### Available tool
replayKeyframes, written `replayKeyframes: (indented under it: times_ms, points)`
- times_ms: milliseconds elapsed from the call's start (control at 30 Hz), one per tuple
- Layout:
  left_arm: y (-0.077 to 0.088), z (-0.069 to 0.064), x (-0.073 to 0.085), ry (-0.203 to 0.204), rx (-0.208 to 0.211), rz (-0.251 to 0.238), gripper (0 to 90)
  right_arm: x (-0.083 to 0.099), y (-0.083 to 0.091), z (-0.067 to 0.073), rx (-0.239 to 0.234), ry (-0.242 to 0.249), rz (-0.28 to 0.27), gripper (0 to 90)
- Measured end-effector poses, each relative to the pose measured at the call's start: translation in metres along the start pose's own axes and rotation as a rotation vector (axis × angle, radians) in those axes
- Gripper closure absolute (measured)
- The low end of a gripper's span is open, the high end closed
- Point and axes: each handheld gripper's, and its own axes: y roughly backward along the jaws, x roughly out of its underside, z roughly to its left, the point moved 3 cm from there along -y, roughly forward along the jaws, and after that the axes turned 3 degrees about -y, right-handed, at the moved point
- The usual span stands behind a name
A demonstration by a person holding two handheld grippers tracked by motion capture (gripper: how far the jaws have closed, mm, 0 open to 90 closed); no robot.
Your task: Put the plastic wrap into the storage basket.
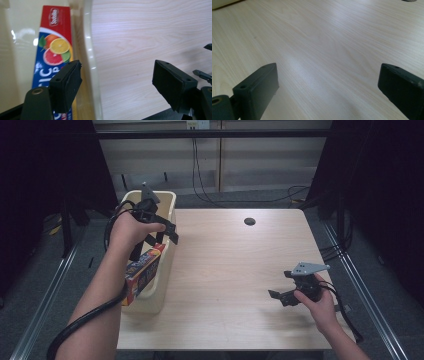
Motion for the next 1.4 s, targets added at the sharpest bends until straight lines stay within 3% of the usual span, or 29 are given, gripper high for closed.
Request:
replayKeyframes:
  times_ms: [167, 767, 1400]
  points:
    - [-0.009, -0.017, -0.005, -0.033, 0.019, -0.012, 22.8, 0.000, -0.001, 0.001, -0.005, 0.010, 0.002, 3.0]
    - [-0.041, -0.053, -0.007, -0.099, 0.073, -0.014, 18.6, -0.002, 0.001, 0.003, -0.005, 0.011, -0.001, 3.0]
    - [-0.082, -0.078, 0.000, -0.150, 0.134, -0.029, 15.2, 0.000, -0.003, 0.005, 0.000, 0.028, 0.009, 3.0]
